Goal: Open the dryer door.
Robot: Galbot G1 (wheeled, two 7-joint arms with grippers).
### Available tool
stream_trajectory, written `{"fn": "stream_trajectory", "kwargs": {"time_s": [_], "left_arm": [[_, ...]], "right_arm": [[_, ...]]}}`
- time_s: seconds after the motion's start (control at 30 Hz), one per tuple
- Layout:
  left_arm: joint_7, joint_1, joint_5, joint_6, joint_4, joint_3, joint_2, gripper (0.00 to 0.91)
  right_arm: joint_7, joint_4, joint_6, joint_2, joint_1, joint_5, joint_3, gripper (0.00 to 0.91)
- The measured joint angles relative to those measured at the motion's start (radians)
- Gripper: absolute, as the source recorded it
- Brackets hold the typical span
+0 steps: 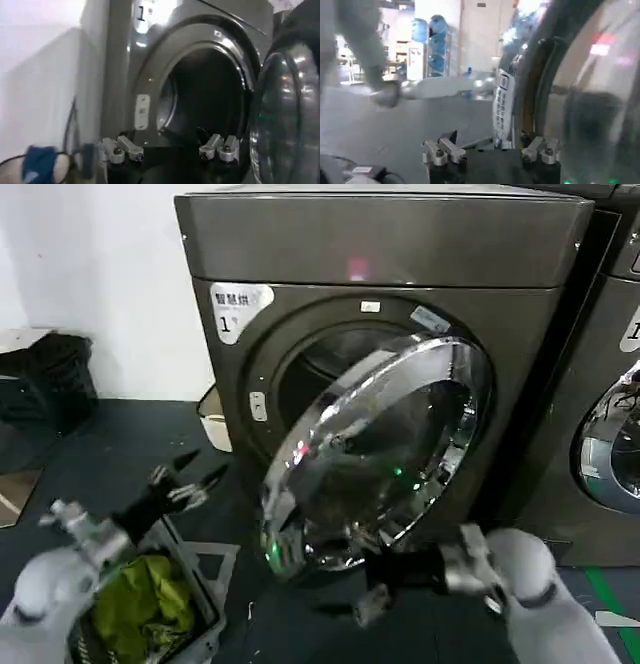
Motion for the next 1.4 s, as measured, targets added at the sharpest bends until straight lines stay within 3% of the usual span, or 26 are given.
{"fn": "stream_trajectory", "kwargs": {"time_s": [0.27, 0.53, 0.77, 0.87, 1.0, 1.23, 1.4], "left_arm": [[0.044, -0.285, 0.019, 0.017, 0.111, 0.312, -0.034, 0.907], [0.132, -0.437, 0.031, 0.049, 0.115, 0.531, -0.103, 0.907], [0.088, -0.508, -0.017, 0.006, 0.116, 0.678, -0.151, 0.907], [0.092, -0.544, -0.04, -0.026, 0.108, 0.746, -0.157, 0.907], [0.084, -0.593, -0.087, -0.064, 0.102, 0.829, -0.178, 0.907], [0.067, -0.677, -0.064, -0.068, 0.14, 0.96, -0.234, 0.907], [0.017, -0.723, -0.082, -0.088, 0.193, 1.03, -0.296, 0.907]], "right_arm": [[0.039, 0.054, 0.041, 0.079, -0.176, 0.012, 0.351, 0.907], [0.257, 0.097, 0.04, 0.183, -0.312, -0.015, 0.732, 0.907], [0.575, 0.151, -0.078, 0.241, -0.41, 0.026, 0.992, 0.907], [0.769, 0.153, -0.157, 0.231, -0.422, 0.085, 1.079, 0.907], [0.962, 0.114, -0.204, 0.192, -0.431, 0.103, 1.201, 0.907], [1.038, 0.013, -0.207, 0.111, -0.475, 0.102, 1.425, 0.907], [1.043, -0.001, -0.211, 0.068, -0.51, 0.105, 1.551, 0.907]]}}
